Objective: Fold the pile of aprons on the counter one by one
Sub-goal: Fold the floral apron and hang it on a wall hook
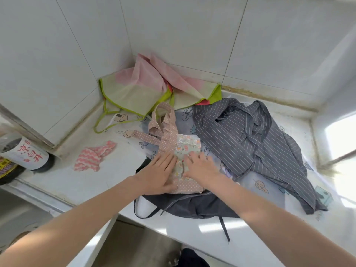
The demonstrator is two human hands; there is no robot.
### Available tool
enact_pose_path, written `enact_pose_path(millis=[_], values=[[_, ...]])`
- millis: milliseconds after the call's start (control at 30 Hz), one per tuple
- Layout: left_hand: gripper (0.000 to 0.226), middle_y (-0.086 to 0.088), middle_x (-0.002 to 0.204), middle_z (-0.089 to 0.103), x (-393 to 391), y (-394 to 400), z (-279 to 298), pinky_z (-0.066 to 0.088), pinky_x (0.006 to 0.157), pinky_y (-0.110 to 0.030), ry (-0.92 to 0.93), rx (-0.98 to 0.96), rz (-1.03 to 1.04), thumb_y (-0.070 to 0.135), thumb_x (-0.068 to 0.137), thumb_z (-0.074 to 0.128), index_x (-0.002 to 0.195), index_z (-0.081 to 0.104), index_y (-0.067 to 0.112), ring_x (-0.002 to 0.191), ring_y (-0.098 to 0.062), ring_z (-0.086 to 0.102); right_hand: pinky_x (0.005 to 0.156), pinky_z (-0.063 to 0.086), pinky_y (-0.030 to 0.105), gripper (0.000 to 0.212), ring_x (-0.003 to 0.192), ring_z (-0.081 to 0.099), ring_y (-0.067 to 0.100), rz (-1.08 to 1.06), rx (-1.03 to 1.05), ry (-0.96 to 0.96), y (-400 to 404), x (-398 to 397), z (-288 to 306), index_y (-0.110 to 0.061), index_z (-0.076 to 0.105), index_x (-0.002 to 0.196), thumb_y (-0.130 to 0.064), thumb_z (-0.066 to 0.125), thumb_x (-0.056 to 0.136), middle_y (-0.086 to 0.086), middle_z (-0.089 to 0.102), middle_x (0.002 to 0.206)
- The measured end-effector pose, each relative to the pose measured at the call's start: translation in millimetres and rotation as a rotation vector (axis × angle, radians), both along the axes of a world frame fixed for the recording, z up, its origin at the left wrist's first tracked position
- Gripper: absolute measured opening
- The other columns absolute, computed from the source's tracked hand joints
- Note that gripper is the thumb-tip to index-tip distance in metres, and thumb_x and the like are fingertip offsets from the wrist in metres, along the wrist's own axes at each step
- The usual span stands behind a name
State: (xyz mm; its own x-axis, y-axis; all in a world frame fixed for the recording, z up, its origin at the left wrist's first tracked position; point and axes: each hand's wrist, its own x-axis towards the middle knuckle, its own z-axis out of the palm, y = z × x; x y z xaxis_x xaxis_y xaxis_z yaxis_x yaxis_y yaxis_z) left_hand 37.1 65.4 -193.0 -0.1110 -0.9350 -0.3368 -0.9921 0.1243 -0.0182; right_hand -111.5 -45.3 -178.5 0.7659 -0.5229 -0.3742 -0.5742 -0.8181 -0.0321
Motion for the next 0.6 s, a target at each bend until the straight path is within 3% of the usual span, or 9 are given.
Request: enact_pose_path(millis=[67,133,233,300,367,433,500,567,600], values=[[0.109,-0.015,0.145,-0.030,-7,7,-7,-0.024,0.107,-0.039,-0.166,0.050,-0.049,0.077,0.079,0.018,0.139,-0.022,-0.004,0.135,-0.032,-0.029,0.078,0.050,0.037,0.048,0.094,0.061,0.027,0.202,-0.271,-0.132,16,-9,-18,-0.007,0.064,0.114,-0.025,0.073,0.071,0.009,0.063,0.107],[0.108,-0.020,0.150,-0.025,-11,3,-9,-0.018,0.111,-0.040,-0.185,0.080,-0.027,0.066,0.085,0.041,0.143,-0.017,-0.005,0.140,-0.034,-0.023,0.082,0.044,0.038,0.037,0.089,0.062,0.026,0.235,-0.240,-0.211,29,-15,-22,-0.007,0.069,0.106,-0.016,0.048,0.076,0.008,0.066,0.098],[0.107,-0.018,0.156,-0.009,-8,-13,-4,-0.007,0.116,-0.036,-0.031,0.162,0.036,0.056,0.083,0.057,0.148,-0.005,-0.001,0.145,-0.029,-0.008,0.107,0.031,0.048,0.069,0.121,0.044,0.035,0.180,-0.012,-0.096,28,-19,-18,0.000,0.045,0.135,-0.036,0.021,0.081,0.016,0.049,0.129],[0.105,-0.013,0.157,0.004,-3,-23,2,0.003,0.117,-0.035,0.075,0.195,0.059,0.052,0.078,0.065,0.149,0.006,0.002,0.144,-0.027,0.000,0.115,0.014,0.049,0.080,0.134,0.022,0.034,0.234,0.044,-0.020,22,-20,-18,-0.001,0.018,0.147,-0.050,0.036,0.086,0.014,0.028,0.144],[0.098,-0.008,0.147,0.019,2,-30,6,0.019,0.115,-0.035,0.168,0.218,0.105,0.046,0.073,0.071,0.147,0.021,0.006,0.136,-0.027,0.011,0.115,0.014,0.045,0.088,0.135,0.020,0.032,0.272,0.044,0.004,19,-16,-14,-0.003,0.014,0.147,-0.047,0.058,0.085,0.013,0.025,0.145],[0.090,-0.005,0.134,0.029,8,-37,13,0.030,0.109,-0.035,0.259,0.252,0.148,0.044,0.070,0.073,0.143,0.032,0.011,0.128,-0.023,0.022,0.108,0.027,0.039,0.079,0.129,0.032,0.030,0.244,0.111,-0.033,10,-8,-6,-0.004,0.025,0.143,-0.038,0.065,0.084,0.013,0.036,0.139],[0.089,-0.002,0.129,0.044,16,-45,28,0.039,0.102,-0.032,0.395,0.309,0.231,0.052,0.061,0.070,0.137,0.044,0.015,0.121,-0.020,0.040,0.086,0.042,0.036,0.063,0.108,0.049,0.028,0.174,0.268,-0.063,-8,1,8,-0.007,0.036,0.132,-0.031,0.066,0.082,0.010,0.051,0.115],[0.090,0.000,0.121,0.056,27,-59,43,0.043,0.093,-0.029,0.524,0.290,0.353,0.061,0.049,0.062,0.129,0.053,0.019,0.110,-0.020,0.053,0.063,0.040,0.033,0.051,0.085,0.050,0.022,0.055,0.424,-0.075,-34,10,21,-0.011,0.037,0.120,-0.031,0.063,0.081,-0.001,0.048,0.090],[0.088,0.000,0.120,0.057,32,-64,48,0.043,0.091,-0.028,0.560,0.268,0.418,0.062,0.050,0.060,0.129,0.052,0.022,0.109,-0.020,0.054,0.060,0.037,0.030,0.046,0.083,0.048,0.020,0.023,0.465,-0.073,-46,14,26,-0.013,0.037,0.115,-0.035,0.060,0.083,-0.006,0.044,0.086]])
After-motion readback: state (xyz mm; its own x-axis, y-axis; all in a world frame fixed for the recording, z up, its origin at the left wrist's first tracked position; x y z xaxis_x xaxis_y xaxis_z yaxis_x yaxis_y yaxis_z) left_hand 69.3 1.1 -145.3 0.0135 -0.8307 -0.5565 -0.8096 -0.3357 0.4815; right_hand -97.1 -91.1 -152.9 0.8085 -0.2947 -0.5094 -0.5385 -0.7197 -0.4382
